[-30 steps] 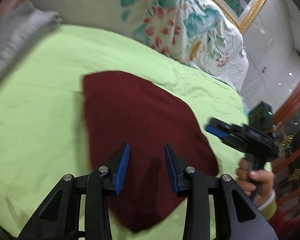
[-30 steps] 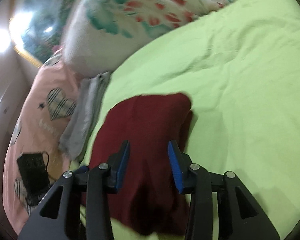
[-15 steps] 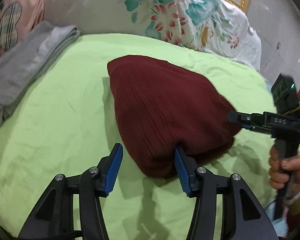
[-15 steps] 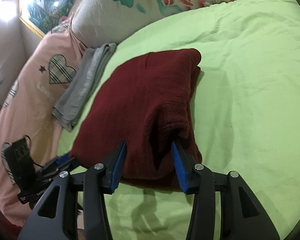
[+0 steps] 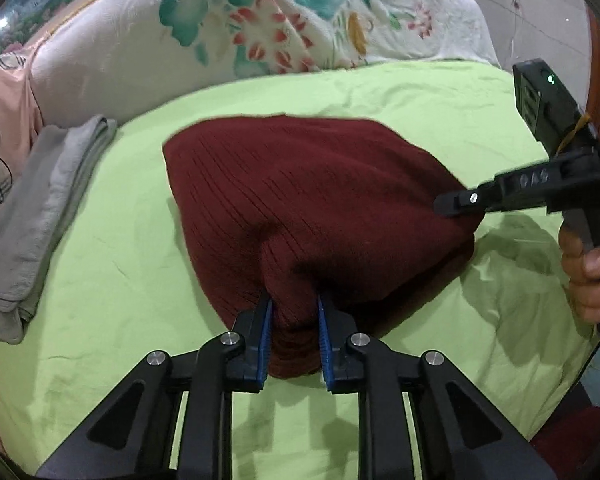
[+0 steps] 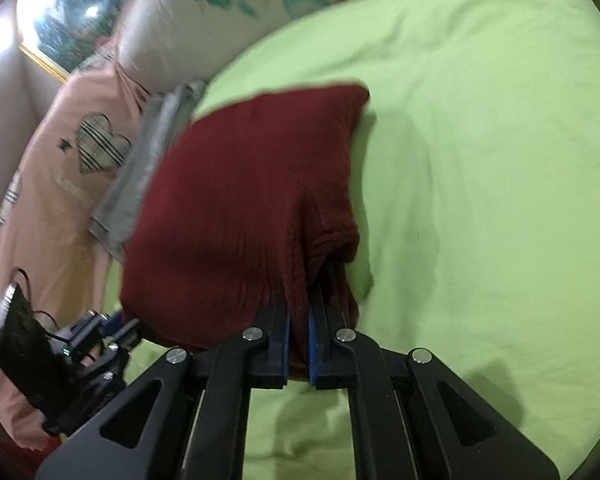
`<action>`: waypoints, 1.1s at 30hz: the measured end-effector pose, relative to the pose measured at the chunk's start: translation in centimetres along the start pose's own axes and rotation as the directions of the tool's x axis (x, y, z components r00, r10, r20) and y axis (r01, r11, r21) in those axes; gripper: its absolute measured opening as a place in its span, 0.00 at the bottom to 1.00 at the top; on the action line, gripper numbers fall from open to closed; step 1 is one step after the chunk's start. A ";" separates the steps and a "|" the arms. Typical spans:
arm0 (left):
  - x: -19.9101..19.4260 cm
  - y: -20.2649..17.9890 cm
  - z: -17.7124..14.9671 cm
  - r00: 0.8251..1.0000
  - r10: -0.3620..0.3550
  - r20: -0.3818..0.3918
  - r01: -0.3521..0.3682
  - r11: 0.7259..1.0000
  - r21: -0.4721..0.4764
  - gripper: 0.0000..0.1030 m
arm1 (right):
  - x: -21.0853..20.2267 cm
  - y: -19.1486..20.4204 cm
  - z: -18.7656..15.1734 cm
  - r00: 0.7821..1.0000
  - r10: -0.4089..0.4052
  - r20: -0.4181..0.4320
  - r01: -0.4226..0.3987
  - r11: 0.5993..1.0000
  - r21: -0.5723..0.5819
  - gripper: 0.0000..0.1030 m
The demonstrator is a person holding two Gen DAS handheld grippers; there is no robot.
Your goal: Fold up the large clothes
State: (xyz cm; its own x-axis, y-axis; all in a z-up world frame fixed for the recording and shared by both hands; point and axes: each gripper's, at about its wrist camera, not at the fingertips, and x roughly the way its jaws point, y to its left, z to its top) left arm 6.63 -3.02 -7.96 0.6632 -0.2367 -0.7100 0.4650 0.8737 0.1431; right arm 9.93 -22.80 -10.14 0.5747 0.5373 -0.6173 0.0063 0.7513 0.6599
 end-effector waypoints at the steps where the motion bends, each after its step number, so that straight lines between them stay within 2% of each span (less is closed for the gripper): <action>1: -0.4 0.2 0.1 1.000 -0.013 -0.001 0.013 1.000 -0.009 0.21 | 0.2 0.0 -0.2 1.000 -0.004 -0.001 0.004 1.000 0.005 0.07; 3: -1.4 1.6 0.1 0.998 -0.057 -0.003 0.057 0.998 -0.042 0.25 | -0.1 0.0 -0.1 1.000 0.014 0.005 -0.014 1.000 0.025 0.11; 5: -2.4 3.2 0.0 0.994 -0.110 0.006 0.111 0.991 -0.079 0.26 | -1.2 -0.1 0.1 1.000 0.023 0.018 -0.024 0.998 0.054 0.28; 7: -3.2 5.3 0.1 0.985 -0.173 0.023 0.174 0.977 -0.123 0.25 | -2.7 0.0 0.4 0.999 -0.011 0.053 0.008 0.998 0.057 0.34; 11: -3.5 8.8 1.3 0.973 -0.215 0.079 0.226 0.957 -0.181 0.24 | -6.3 1.8 2.0 0.981 -0.060 0.184 0.058 0.998 0.016 0.34; 14: -2.6 11.3 3.7 0.954 -0.265 0.139 0.292 0.926 -0.239 0.23 | -5.9 4.9 3.5 0.978 -0.004 0.210 0.013 0.999 -0.043 0.34; 15: -2.1 11.8 4.8 0.941 -0.295 0.163 0.329 0.910 -0.251 0.23 | -5.1 6.0 4.0 0.979 0.011 0.203 0.001 0.998 -0.056 0.34; 17: -0.5 12.3 6.6 0.922 -0.345 0.175 0.382 0.882 -0.274 0.21 | -2.8 7.7 4.9 0.982 0.030 0.184 -0.014 0.996 -0.084 0.34; 18: 0.7 12.2 7.4 0.914 -0.369 0.169 0.403 0.871 -0.279 0.16 | -1.9 8.1 5.2 0.983 0.035 0.181 -0.020 0.996 -0.087 0.33; 19: 1.7 12.0 7.7 0.903 -0.399 0.156 0.428 0.860 -0.277 0.14 | -0.7 8.4 5.6 0.985 0.045 0.168 -0.031 0.996 -0.082 0.28; 21: 4.6 10.8 7.9 0.870 -0.487 0.078 0.487 0.823 -0.291 0.09 | 1.1 8.3 6.0 0.988 0.065 0.139 -0.057 0.996 -0.064 0.27; 22: 6.0 9.7 7.5 0.841 -0.539 0.037 0.526 0.802 -0.282 0.08 | 1.9 7.8 6.0 0.990 0.053 0.127 -0.047 0.998 -0.051 0.27; 23: 6.7 8.6 7.1 0.828 -0.560 0.019 0.544 0.796 -0.264 0.07 | 2.4 7.2 5.9 0.993 0.027 0.115 -0.022 0.999 -0.041 0.27; 24: 7.0 7.7 6.9 0.824 -0.566 0.008 0.550 0.797 -0.250 0.01 | 2.9 6.4 5.7 0.995 0.003 0.098 0.000 1.000 -0.031 0.27; 25: 7.5 6.5 6.6 0.810 -0.586 -0.013 0.567 0.788 -0.240 0.00 | 3.5 5.2 5.5 0.997 -0.032 0.073 0.034 0.999 -0.017 0.22; 26: 7.9 5.2 6.5 0.800 -0.599 -0.031 0.577 0.783 -0.233 0.01 | 4.1 3.9 5.2 0.997 -0.061 0.055 0.062 0.998 -0.009 0.05; 27: 8.4 3.8 6.3 0.805 -0.592 -0.051 0.570 0.793 -0.214 0.00 | 4.4 2.4 5.0 0.996 -0.079 0.050 0.079 0.997 0.011 0.00; 28: 8.8 2.9 6.2 0.807 -0.588 -0.061 0.566 0.799 -0.204 0.00 | 4.4 1.4 5.0 0.996 -0.067 0.055 0.065 0.997 0.035 0.00; 30: 9.7 1.6 6.1 0.794 -0.604 -0.069 0.579 0.785 -0.222 0.00 | 4.3 -0.2 5.3 0.998 -0.025 0.058 0.020 0.996 0.082 0.00; 33: 10.1 1.7 6.3 0.805 -0.591 -0.057 0.563 0.790 -0.241 0.00 | 4.3 0.4 5.5 0.997 -0.053 0.055 0.050 0.998 0.048 0.00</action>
State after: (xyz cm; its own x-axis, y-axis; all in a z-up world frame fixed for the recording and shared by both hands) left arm 17.82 -6.63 -10.56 0.2254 -0.6826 -0.6951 0.5996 0.6596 -0.4533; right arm 16.88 -22.31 -10.23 0.6175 0.4751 -0.6270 0.0741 0.7584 0.6476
